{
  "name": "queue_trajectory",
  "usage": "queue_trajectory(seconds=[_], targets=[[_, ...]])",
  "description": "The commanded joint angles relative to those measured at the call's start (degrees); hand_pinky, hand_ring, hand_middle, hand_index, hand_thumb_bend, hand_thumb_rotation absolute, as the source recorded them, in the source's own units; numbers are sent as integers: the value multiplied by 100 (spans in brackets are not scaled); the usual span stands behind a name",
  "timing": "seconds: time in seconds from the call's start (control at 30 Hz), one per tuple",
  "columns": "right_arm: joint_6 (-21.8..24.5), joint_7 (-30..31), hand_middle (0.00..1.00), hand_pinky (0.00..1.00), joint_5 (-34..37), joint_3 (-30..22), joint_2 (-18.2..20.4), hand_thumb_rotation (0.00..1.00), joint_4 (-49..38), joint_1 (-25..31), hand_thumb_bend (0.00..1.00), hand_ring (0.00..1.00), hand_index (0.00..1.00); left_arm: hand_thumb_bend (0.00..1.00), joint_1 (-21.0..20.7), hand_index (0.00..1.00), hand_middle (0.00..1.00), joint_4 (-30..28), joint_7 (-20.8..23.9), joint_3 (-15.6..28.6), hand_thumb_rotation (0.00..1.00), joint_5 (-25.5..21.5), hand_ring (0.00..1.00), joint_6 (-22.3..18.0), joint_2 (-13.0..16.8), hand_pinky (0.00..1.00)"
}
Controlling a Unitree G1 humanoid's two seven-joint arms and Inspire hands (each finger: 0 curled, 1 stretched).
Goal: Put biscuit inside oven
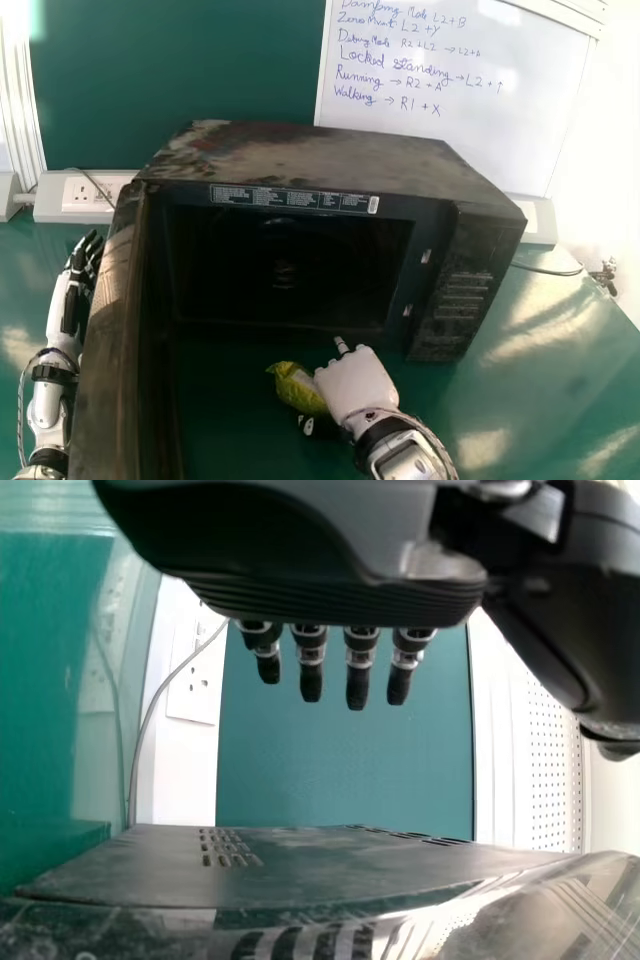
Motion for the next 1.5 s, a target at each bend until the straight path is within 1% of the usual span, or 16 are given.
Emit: queue_trajectory(seconds=[0.0,0.1,0.3,0.37,0.4,0.5,0.57,0.6,0.7,0.8,0.9,0.97,1.07,1.17,1.23,1.47], targets=[[118,-108,47,40,75,-145,132,1,9,-230,53,33,48,100,370,100,100,218,-39,3,100,-97,100,22,-357,100],[80,-80,47,38,68,-197,146,1,48,-382,53,32,48,100,371,100,100,227,-1,-2,100,-70,100,10,-363,100],[52,34,42,46,122,-262,142,1,155,-709,53,39,50,100,384,100,100,231,15,-9,100,-49,100,-45,-366,100],[60,18,41,44,257,-319,161,1,166,-781,53,38,50,100,385,100,100,224,39,-11,100,-45,100,-32,-370,100],[74,25,45,43,316,-346,179,1,171,-814,53,37,49,100,385,100,100,224,50,-11,100,-43,100,-23,-369,100],[86,101,42,53,377,-375,197,1,195,-932,53,42,50,100,378,100,100,235,30,-4,100,-59,100,6,-364,100],[119,79,46,62,387,-389,234,1,224,-999,53,49,50,100,376,100,100,235,5,-5,100,-65,100,7,-364,100],[149,54,45,62,398,-397,268,1,250,-1029,53,50,50,100,376,100,100,228,12,-8,100,-63,100,7,-368,100],[261,-116,47,47,449,-419,387,0,353,-1084,53,39,49,100,381,100,100,223,24,-13,100,-52,100,-14,-372,100],[324,-160,47,38,565,-443,471,0,443,-1163,53,34,49,100,386,100,100,224,6,-7,100,-62,100,-34,-374,100],[412,-218,47,41,637,-447,550,0,519,-1245,53,38,49,100,390,100,100,221,8,-11,100,-56,100,-50,-378,100],[456,-185,43,47,677,-444,591,0,566,-1318,53,44,51,100,387,100,100,220,-11,-4,100,-71,100,-59,-385,100],[490,-114,43,53,686,-417,627,0,675,-1464,53,51,51,100,388,100,100,213,-33,3,100,-86,100,-42,-395,100],[516,-323,41,50,768,-400,652,0,842,-1576,53,45,51,100,392,100,100,204,0,-4,100,-70,100,-16,-402,100],[508,-439,46,47,747,-356,636,0,943,-1663,53,42,49,100,397,100,100,200,37,-23,100,-36,100,-31,-400,100],[574,-641,47,36,912,-306,714,0,1348,-1958,53,33,49,100,396,100,100,187,-44,0,100,-98,100,-14,-414,100]])
